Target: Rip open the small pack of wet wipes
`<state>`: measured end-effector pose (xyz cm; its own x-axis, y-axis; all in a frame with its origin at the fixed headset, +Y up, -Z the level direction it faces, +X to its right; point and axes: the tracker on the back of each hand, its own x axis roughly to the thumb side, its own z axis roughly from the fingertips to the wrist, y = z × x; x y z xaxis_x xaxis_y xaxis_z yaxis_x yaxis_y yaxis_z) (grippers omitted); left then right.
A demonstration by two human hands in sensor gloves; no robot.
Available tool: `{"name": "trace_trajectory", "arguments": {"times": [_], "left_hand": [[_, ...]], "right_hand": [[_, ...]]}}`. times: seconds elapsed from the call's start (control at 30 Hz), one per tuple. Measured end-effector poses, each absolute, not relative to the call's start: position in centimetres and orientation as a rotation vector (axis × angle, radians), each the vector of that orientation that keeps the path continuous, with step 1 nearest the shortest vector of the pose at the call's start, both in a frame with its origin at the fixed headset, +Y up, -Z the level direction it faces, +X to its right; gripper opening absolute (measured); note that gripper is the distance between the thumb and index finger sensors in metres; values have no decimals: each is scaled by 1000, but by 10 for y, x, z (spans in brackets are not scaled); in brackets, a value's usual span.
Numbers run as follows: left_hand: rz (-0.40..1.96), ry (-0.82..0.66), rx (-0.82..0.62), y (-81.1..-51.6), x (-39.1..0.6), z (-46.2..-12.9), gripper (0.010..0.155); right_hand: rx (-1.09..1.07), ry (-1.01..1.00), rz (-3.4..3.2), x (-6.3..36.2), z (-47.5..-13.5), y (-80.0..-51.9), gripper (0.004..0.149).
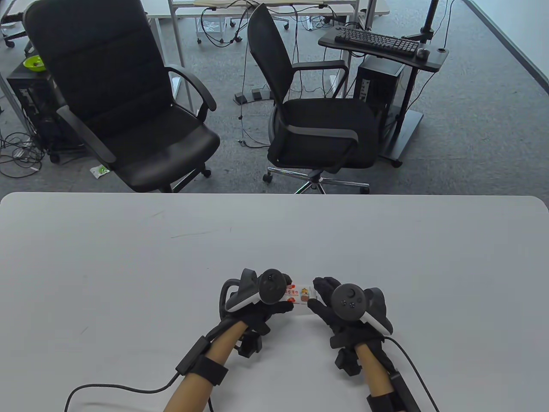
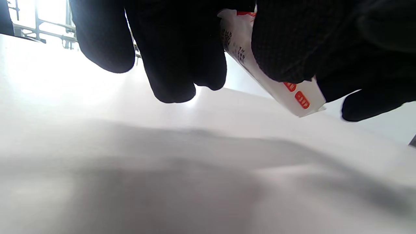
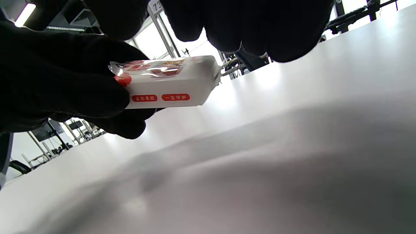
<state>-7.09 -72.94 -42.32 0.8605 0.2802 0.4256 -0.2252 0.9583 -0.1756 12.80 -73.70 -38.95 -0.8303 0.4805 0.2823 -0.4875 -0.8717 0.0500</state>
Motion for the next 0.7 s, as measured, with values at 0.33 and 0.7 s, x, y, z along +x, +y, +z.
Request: {"name": "trace_trajectory", "arguments": {"times": [0.33,0.7], "left_hand": [[298,-465,17,-724,-67,-386,73],[320,-422,8,-721,-87,-383,71]], "right_hand": [[398,-111,2633,107,-379,-730,44],[317,-135,2563,124,-383,-733,31]]}}
